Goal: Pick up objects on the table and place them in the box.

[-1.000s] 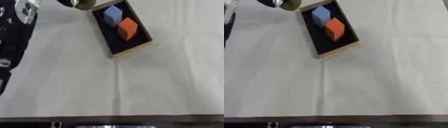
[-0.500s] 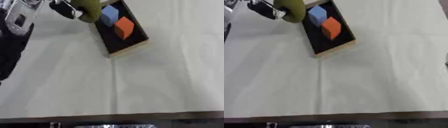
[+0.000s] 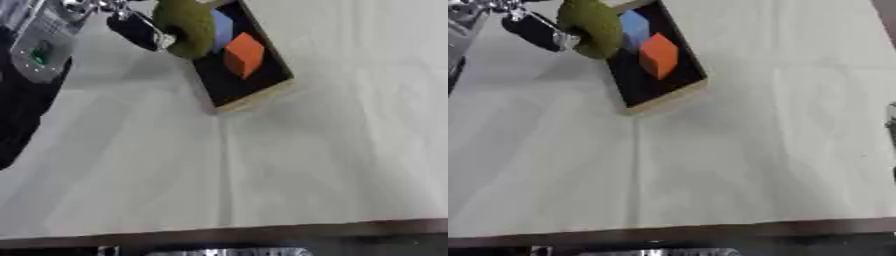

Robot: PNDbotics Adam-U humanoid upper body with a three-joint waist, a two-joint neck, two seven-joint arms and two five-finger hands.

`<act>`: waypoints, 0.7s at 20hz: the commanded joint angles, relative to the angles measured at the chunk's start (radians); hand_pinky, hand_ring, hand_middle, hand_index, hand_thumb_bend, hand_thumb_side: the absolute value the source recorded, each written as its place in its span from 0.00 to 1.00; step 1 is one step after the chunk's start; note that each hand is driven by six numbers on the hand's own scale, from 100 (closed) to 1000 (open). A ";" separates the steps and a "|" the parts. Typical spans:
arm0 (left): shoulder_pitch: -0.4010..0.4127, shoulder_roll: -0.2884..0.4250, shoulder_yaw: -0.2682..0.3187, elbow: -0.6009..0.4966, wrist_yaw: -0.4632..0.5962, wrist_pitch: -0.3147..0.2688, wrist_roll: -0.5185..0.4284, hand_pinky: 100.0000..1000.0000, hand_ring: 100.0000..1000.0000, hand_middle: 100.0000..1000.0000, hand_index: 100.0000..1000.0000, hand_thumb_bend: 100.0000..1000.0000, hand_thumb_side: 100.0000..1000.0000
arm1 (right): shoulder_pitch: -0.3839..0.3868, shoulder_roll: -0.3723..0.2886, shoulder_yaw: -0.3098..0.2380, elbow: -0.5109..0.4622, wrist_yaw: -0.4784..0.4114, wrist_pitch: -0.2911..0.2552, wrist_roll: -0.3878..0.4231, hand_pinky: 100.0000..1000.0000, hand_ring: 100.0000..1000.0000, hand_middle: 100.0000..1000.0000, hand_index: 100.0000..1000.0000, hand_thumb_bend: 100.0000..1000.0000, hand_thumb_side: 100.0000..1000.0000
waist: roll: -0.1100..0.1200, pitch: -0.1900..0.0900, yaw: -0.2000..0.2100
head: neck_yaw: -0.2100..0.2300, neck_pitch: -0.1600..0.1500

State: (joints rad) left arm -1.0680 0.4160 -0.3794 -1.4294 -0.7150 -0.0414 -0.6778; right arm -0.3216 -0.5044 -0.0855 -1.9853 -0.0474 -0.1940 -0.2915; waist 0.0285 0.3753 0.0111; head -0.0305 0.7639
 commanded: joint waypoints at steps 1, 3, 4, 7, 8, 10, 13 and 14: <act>-0.033 -0.016 0.003 0.010 -0.012 0.004 0.007 0.68 0.58 0.52 0.66 0.01 0.00 | -0.010 -0.018 -0.006 -0.015 -0.008 0.001 0.003 0.86 0.79 0.64 0.88 0.00 0.59 | -0.001 -0.026 -0.007 | 0.006 0.005; -0.035 -0.035 0.001 0.032 -0.026 0.003 0.012 0.68 0.58 0.52 0.66 0.01 0.00 | -0.010 -0.016 -0.006 -0.015 -0.008 0.002 0.003 0.86 0.79 0.64 0.88 0.00 0.59 | 0.000 -0.024 -0.011 | 0.008 0.005; -0.034 -0.043 0.000 0.041 -0.030 0.001 0.014 0.68 0.58 0.52 0.66 0.02 0.00 | -0.010 -0.015 -0.006 -0.015 -0.008 0.002 0.003 0.86 0.79 0.63 0.88 0.00 0.59 | 0.001 -0.024 -0.012 | 0.008 0.005; -0.027 -0.066 -0.003 0.069 -0.046 -0.005 0.019 0.69 0.58 0.52 0.67 0.04 0.00 | -0.012 -0.012 -0.005 -0.015 -0.009 0.005 0.004 0.86 0.79 0.63 0.88 0.00 0.59 | 0.003 -0.020 -0.014 | 0.009 0.006; -0.026 -0.076 -0.002 0.082 -0.050 -0.006 0.021 0.69 0.58 0.52 0.67 0.06 0.00 | -0.013 -0.011 -0.005 -0.015 -0.010 0.005 0.004 0.86 0.79 0.63 0.88 0.00 0.59 | 0.003 -0.020 -0.016 | 0.010 0.006; -0.026 -0.097 0.001 0.111 -0.055 -0.010 0.024 0.69 0.58 0.52 0.67 0.09 0.00 | -0.014 -0.010 -0.005 -0.015 -0.010 0.006 0.004 0.86 0.79 0.63 0.88 0.00 0.59 | 0.002 -0.019 -0.018 | 0.011 0.006; -0.031 -0.130 0.012 0.163 -0.068 -0.014 0.037 0.69 0.59 0.53 0.68 0.12 0.00 | -0.015 -0.007 -0.006 -0.015 -0.012 0.005 0.003 0.86 0.79 0.63 0.88 0.00 0.59 | -0.001 -0.018 -0.022 | 0.013 0.006; -0.032 -0.138 0.015 0.178 -0.073 -0.019 0.040 0.70 0.59 0.53 0.68 0.16 0.00 | -0.015 -0.007 -0.006 -0.015 -0.012 0.005 0.003 0.86 0.79 0.63 0.88 0.00 0.59 | -0.002 -0.018 -0.023 | 0.013 0.006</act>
State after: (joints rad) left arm -1.0752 0.2800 -0.3783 -1.2567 -0.7815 -0.0572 -0.6460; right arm -0.3258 -0.4954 -0.0853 -1.9853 -0.0543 -0.1891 -0.2873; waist 0.0309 0.3768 -0.0095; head -0.0208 0.7654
